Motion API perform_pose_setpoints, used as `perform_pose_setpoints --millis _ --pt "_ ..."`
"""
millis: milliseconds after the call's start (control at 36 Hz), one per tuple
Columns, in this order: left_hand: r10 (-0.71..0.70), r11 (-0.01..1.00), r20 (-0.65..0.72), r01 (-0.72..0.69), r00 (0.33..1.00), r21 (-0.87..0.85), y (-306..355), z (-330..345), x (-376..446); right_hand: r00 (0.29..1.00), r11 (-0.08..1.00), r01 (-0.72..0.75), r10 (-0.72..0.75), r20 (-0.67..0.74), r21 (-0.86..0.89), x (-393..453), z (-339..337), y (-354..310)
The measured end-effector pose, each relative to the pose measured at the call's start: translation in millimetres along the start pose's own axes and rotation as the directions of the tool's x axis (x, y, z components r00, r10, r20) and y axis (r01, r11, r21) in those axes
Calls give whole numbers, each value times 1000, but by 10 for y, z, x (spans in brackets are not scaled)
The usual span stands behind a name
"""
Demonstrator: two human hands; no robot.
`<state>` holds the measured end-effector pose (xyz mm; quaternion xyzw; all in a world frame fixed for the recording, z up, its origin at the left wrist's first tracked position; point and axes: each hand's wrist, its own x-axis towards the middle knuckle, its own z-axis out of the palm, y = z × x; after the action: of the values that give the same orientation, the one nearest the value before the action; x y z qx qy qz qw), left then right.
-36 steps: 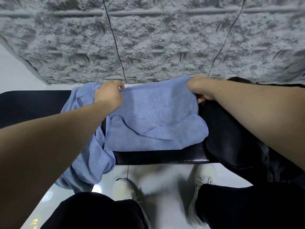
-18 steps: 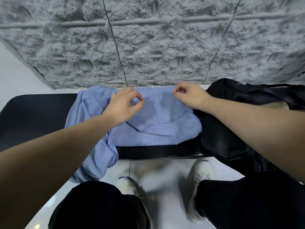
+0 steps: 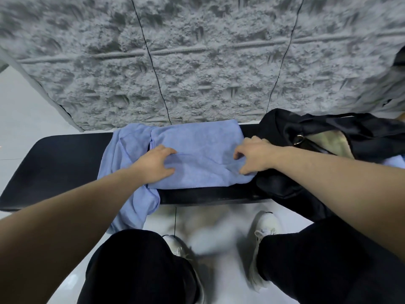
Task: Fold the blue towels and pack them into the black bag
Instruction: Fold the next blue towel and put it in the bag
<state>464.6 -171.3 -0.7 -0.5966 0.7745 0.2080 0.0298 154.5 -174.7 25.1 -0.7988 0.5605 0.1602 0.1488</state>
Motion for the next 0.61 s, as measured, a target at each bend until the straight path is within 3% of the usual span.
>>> perform_pose_setpoints --millis 111,333,611 --pt "14 989 -89 -27 996 -146 74 5 -34 1000 999 -9 8 11 49 8 20 -4" --pt "24 952 -45 -37 999 -304 21 -42 -293 988 997 -41 30 148 70 -28 -10 9" --pt "6 928 -68 -31 998 -372 115 -180 -650 999 867 35 -39 -2 498 -377 -68 24"
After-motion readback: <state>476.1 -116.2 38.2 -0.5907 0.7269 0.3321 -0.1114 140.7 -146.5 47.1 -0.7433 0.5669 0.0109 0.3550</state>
